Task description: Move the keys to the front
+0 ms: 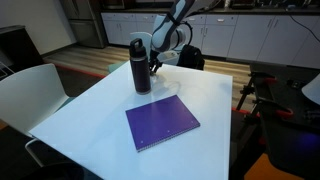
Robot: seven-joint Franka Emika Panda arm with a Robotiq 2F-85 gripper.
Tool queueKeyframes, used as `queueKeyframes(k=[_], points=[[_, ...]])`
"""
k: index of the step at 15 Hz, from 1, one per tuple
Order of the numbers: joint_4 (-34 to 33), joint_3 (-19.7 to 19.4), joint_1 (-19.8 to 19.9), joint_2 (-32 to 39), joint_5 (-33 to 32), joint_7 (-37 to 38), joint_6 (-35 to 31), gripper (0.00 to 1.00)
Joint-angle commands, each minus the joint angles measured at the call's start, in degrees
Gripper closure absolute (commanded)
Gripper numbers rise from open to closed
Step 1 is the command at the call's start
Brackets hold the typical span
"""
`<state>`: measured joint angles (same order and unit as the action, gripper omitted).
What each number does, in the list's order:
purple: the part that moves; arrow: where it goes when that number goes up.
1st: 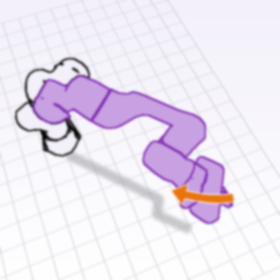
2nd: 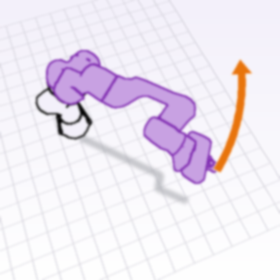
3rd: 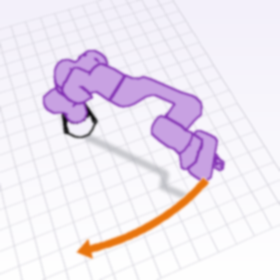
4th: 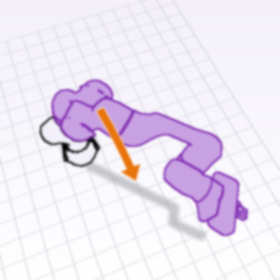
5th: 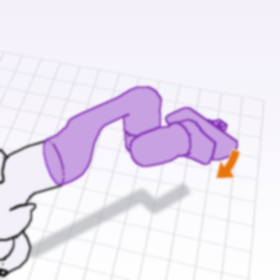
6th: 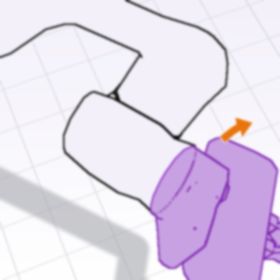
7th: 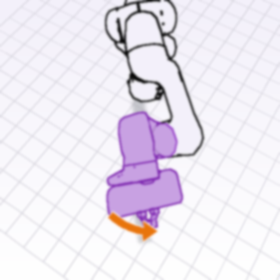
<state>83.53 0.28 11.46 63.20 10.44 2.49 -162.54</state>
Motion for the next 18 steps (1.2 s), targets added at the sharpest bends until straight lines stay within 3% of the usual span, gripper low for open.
queueKeyframes(k=[1,6,13,14,15,18], points=[[13.61,1.37,2.66,-10.67,-0.41,-3.03,5.66,0.81],[26.83,-0.01,2.06,-19.74,-2.37,-7.19,15.04,0.81],[47.72,-2.37,-1.47,-31.13,-4.57,-5.91,12.93,0.81],[50.17,-3.09,-2.41,-32.62,-4.82,-4.89,12.23,0.72],[52.01,-3.86,-3.22,-33.77,-5.69,-4.82,11.91,0.31],[56.35,-7.7,-6.97,-37.15,-9.67,-0.96,9.21,0.17]])
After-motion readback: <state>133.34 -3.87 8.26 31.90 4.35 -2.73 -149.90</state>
